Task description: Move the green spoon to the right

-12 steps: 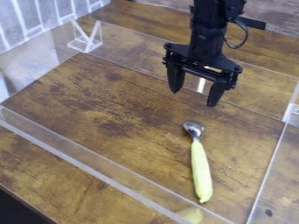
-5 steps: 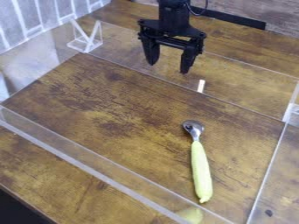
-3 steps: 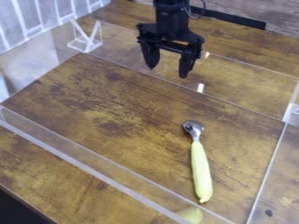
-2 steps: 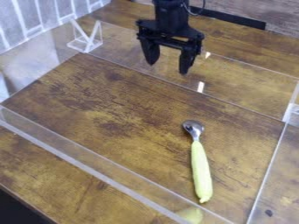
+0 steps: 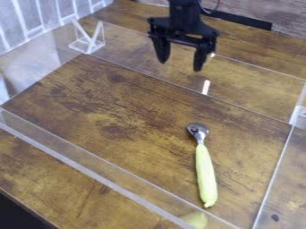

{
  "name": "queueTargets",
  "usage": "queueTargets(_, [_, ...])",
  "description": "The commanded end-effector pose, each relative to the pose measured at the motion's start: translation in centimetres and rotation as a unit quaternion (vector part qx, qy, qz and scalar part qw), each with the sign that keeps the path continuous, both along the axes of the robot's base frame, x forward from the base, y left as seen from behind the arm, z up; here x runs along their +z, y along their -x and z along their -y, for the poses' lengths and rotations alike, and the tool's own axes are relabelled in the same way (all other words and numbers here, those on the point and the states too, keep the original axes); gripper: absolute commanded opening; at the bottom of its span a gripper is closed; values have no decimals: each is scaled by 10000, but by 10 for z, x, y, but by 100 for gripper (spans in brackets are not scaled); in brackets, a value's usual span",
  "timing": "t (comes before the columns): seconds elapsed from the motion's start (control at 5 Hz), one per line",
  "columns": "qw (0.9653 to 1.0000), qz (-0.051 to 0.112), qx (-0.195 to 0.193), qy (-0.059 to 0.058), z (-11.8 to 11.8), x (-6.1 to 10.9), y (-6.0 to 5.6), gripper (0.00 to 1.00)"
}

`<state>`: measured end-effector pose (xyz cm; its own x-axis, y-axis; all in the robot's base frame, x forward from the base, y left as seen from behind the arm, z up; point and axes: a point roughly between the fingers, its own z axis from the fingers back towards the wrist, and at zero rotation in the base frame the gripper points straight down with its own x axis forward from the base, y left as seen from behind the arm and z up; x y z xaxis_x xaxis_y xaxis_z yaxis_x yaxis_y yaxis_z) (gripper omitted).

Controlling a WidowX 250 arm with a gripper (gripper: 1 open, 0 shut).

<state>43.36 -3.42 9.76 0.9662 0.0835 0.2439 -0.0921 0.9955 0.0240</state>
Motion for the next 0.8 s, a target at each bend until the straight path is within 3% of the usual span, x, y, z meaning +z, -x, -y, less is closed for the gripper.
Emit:
queueTargets(0.0, [9991,413,-31,80,18,40,12,100])
queueTargets(0.2, [9981,554,260,40,14,64,13,100])
queueTargets(0.4, [9966,576,583,36,7,79,11,0])
queueTargets(0.6, [9977,558,390,51,13,76,19,100])
